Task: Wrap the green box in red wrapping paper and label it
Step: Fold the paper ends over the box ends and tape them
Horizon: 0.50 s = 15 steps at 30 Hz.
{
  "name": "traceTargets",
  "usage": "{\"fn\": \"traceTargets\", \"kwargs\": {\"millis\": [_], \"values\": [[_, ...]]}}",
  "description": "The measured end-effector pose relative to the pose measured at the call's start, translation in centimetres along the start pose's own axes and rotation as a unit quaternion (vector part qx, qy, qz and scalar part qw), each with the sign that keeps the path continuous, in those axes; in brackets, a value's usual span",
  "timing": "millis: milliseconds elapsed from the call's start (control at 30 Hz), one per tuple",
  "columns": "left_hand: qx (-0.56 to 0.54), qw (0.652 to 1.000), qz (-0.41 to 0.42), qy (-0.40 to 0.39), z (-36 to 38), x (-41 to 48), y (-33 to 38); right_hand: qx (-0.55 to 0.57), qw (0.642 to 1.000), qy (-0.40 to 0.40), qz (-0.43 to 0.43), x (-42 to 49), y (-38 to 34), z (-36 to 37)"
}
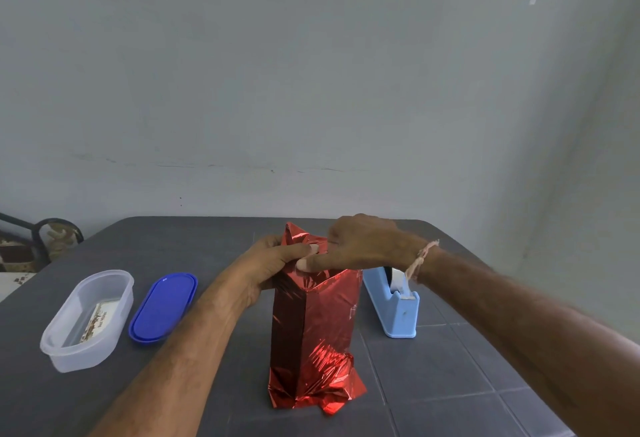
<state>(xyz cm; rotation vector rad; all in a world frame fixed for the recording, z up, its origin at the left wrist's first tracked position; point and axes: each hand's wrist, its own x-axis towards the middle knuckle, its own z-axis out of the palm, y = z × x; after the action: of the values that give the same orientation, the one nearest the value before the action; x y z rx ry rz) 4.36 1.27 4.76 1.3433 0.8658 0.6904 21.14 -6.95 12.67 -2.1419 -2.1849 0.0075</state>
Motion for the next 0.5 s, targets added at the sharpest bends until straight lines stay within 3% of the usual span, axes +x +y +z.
{"fn": "traceTargets", "kwargs": {"millis": [200,500], "values": [[0.001,1.0,-0.003,0.009,0.1,0.0,-0.1,0.03,0.999,0.011,0.003,-0.1,0.4,0.0],[-0.003,1.0,-0.001,-0.002,0.0,-0.3,0.0,-0.031,0.999,0.023,0.005,-0.7,-0.7,-0.1]]}}
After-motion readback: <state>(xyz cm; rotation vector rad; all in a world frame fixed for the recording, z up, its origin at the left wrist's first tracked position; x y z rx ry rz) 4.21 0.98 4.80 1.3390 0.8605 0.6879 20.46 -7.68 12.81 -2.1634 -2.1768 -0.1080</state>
